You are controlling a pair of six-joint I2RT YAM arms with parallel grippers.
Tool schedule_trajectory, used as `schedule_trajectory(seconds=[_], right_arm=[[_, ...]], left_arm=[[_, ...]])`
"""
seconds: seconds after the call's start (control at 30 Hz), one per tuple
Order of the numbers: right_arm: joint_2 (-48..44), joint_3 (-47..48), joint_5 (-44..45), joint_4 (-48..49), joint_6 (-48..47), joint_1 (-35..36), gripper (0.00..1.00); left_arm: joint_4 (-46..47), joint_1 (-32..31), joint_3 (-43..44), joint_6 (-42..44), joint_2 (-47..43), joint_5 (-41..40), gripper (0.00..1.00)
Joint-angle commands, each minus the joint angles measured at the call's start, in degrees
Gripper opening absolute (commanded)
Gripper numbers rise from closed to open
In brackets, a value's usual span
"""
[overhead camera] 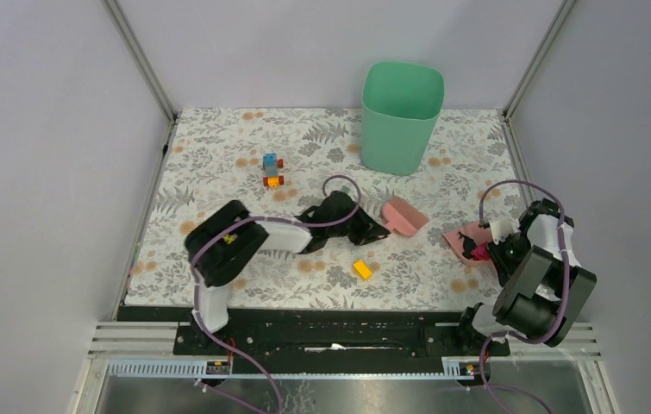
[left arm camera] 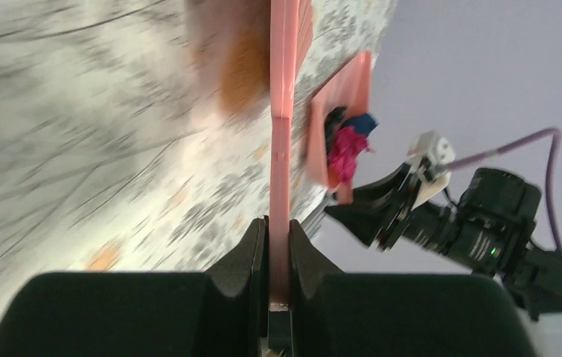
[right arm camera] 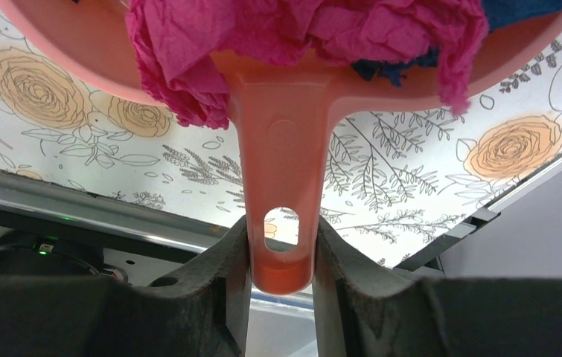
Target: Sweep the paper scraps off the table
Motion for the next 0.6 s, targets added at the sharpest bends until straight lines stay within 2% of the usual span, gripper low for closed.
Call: schedule_trajectory(seconds=[0.0, 0.07, 0.13, 0.27, 0.4, 0.57], right_arm=[[1.2, 1.0, -2.1, 0.5, 0.8, -0.3, 0.0], [1.3, 1.5, -3.3, -0.2, 0.4, -0.3, 0.0], [1.1, 1.8, -4.0, -1.0, -0.7, -0.3, 0.0], [0.2, 3.1, -5.1, -3.3, -4.0, -0.3, 0.0], [-1.1, 4.9, -6.2, -5.5, -6.9, -0.1, 0.0], [-1.4, 7.6, -6.4, -8.6, -7.9, 2.3, 0.0]], left_arm=[[-9.2, 3.4, -11.1, 10.4, -13.8, 2.3, 0.0], [-15.4, 5.2, -15.1, 16.6, -21.1, 2.2, 0.0], [-24.1, 6.7, -15.1, 24.9, -27.4, 2.0, 0.0], [-46.7, 8.2, -5.7, 42.5, -33.7, 1.9, 0.0], [-67.8, 8.3, 11.0, 58.2, -31.1, 3.2, 0.0], [-88.3, 8.2, 25.7, 69.8, -23.9, -0.5, 0.0]])
